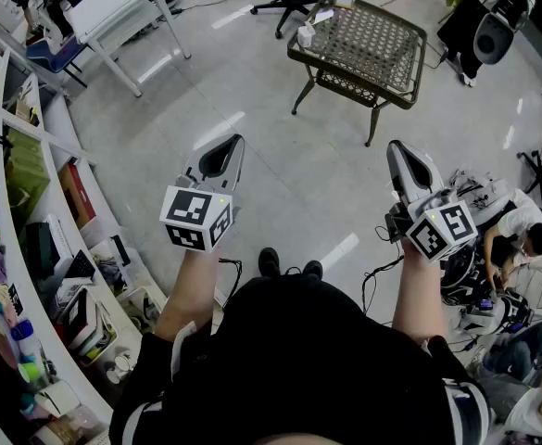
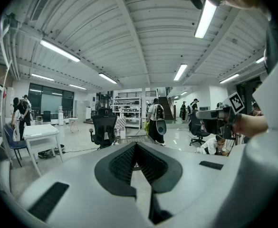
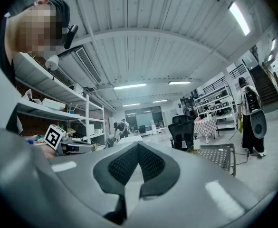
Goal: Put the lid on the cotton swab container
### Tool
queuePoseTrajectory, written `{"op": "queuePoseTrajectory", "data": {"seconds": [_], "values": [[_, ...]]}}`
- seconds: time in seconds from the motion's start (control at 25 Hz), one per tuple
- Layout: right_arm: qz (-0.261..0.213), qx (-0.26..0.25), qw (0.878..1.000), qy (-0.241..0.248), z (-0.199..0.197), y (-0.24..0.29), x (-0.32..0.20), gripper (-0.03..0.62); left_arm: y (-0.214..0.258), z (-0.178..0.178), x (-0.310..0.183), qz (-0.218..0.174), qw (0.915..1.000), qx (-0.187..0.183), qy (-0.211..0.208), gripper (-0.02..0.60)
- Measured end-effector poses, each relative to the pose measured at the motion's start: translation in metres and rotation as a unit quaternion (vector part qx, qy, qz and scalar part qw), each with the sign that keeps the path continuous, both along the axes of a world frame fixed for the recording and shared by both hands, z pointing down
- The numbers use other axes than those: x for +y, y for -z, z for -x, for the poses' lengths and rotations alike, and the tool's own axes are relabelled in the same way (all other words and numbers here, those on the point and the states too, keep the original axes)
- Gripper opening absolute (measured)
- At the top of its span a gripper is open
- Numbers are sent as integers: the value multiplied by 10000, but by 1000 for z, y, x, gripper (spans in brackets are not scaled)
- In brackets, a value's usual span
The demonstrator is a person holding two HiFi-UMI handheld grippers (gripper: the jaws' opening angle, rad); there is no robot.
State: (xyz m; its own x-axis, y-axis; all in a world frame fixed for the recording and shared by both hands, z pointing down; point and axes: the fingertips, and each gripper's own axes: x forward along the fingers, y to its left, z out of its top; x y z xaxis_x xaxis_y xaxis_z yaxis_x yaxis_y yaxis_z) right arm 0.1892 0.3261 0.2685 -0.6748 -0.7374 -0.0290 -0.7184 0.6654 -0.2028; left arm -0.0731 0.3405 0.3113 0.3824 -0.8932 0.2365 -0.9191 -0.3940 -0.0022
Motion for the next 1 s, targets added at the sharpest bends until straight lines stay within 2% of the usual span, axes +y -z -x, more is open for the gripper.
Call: {"op": "queuePoseTrajectory", "data": {"seconds": [0.4,0.68,1.0], "values": [[74,114,9999,73,11,-5,-4,5,0,7,-4,-67,9999,54,56,6],[-10,187,9989,428,50,2,-1,6,-1,34,-3,-87,9998,142,118,6],[57,-87,9998,193,83,2,0,8,-7,82,8,-64,9993,218,282,6]]}}
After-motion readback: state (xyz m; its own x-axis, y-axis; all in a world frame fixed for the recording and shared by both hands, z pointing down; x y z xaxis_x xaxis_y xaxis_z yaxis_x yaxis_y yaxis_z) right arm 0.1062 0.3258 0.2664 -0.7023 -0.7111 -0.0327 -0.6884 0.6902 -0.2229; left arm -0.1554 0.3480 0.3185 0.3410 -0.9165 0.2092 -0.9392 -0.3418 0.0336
